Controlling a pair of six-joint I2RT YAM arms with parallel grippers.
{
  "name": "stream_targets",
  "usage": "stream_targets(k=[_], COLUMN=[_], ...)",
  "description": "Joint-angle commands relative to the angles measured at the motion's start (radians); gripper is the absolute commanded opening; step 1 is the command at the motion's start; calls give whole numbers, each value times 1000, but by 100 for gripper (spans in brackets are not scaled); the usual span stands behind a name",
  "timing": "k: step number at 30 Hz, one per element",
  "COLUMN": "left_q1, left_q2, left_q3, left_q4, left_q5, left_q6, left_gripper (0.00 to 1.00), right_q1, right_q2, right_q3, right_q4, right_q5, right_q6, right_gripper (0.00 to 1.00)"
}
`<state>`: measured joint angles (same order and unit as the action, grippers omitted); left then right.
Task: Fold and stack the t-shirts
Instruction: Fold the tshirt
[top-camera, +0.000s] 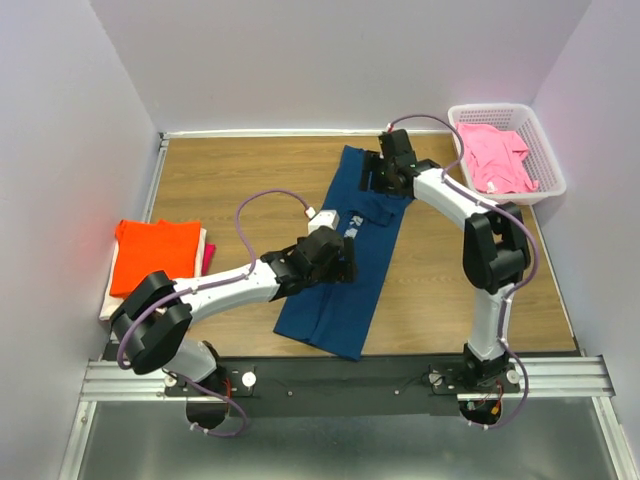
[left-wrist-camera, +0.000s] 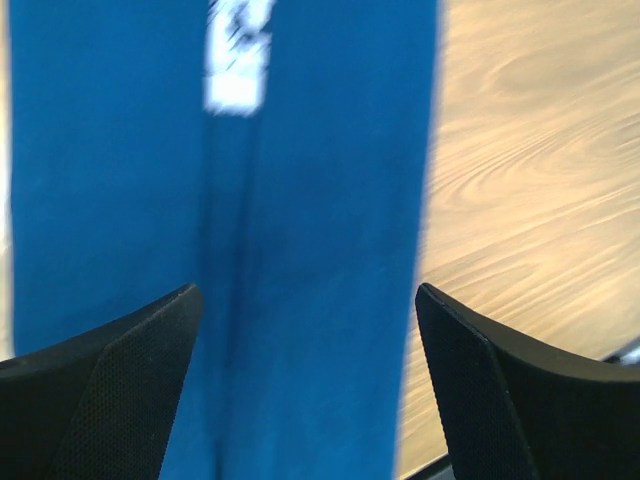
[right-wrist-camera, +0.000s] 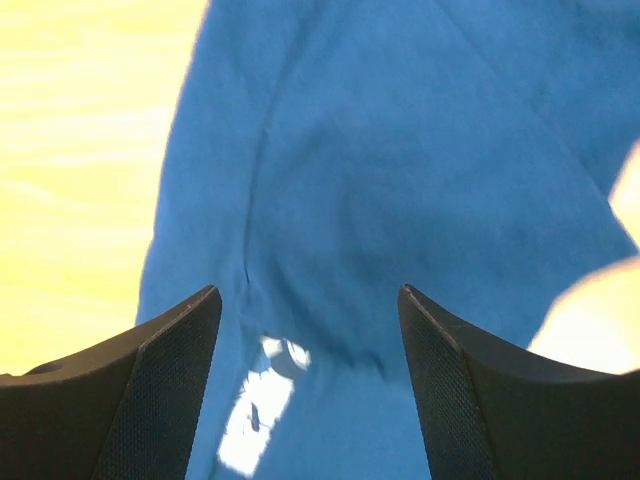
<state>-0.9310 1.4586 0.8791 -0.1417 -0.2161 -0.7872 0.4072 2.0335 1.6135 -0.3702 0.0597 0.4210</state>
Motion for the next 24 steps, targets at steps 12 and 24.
stream_targets(k=[12, 24], left_q1=[-64, -123], left_q2=[57, 246], left_q3=[-123, -11], left_q4=[-41, -6], left_q5=[-39, -3], left_q6=[-72, -90], left_gripper=[66, 59], right_q1=[-8, -51], right_q2=[60, 312], right_q3=[-123, 114], right_q4=[1, -1], right_q5=[109, 71], right_q6=[65, -19], right_gripper=[33, 36])
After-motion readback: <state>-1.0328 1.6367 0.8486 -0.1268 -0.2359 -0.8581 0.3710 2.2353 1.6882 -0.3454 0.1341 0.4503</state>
